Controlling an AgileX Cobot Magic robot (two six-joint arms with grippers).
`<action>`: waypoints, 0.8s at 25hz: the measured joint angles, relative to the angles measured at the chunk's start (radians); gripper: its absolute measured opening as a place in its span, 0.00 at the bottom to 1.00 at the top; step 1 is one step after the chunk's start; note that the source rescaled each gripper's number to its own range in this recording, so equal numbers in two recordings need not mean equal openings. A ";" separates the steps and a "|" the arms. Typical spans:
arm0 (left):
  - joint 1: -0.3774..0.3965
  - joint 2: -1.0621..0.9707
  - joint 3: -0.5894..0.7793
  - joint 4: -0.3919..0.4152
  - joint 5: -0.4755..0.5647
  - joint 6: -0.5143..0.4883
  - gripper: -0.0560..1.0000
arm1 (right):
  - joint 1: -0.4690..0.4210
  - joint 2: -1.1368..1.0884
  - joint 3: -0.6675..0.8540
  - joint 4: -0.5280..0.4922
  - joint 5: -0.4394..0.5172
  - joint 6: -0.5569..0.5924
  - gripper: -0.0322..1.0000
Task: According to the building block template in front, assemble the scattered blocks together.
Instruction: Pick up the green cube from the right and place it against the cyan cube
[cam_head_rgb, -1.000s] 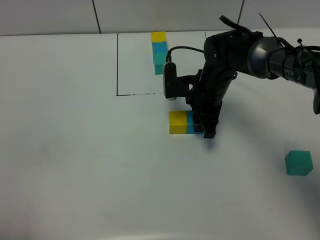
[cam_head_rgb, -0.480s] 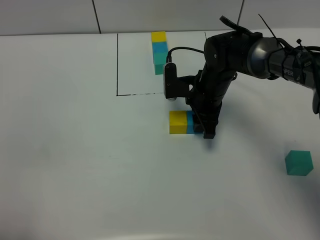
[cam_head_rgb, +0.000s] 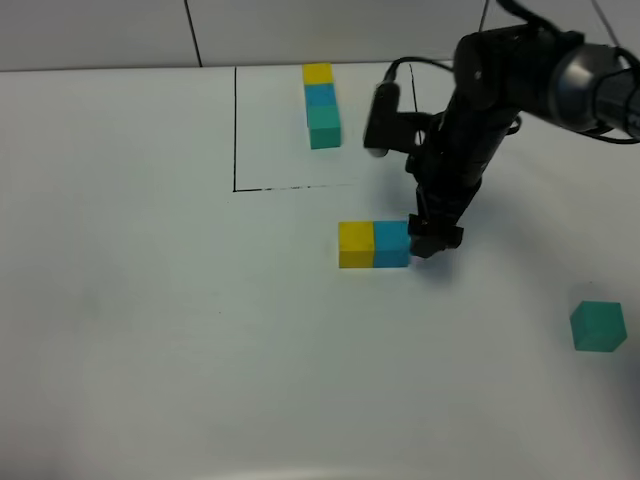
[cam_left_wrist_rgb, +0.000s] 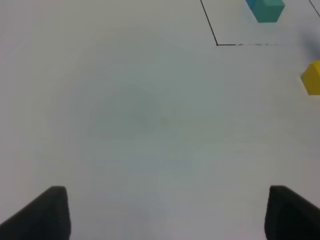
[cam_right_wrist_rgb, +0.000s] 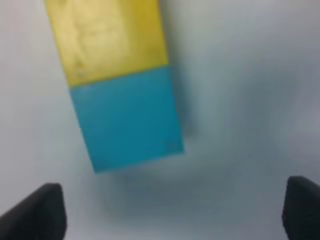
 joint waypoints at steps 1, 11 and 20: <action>0.000 0.000 0.000 0.000 0.000 0.000 0.68 | -0.024 -0.029 0.033 0.000 -0.010 0.050 0.83; 0.000 0.000 0.000 0.000 0.000 0.000 0.68 | -0.273 -0.367 0.544 -0.029 -0.315 0.717 0.84; 0.000 0.000 0.000 0.000 0.000 0.000 0.68 | -0.352 -0.396 0.727 -0.002 -0.301 0.786 0.84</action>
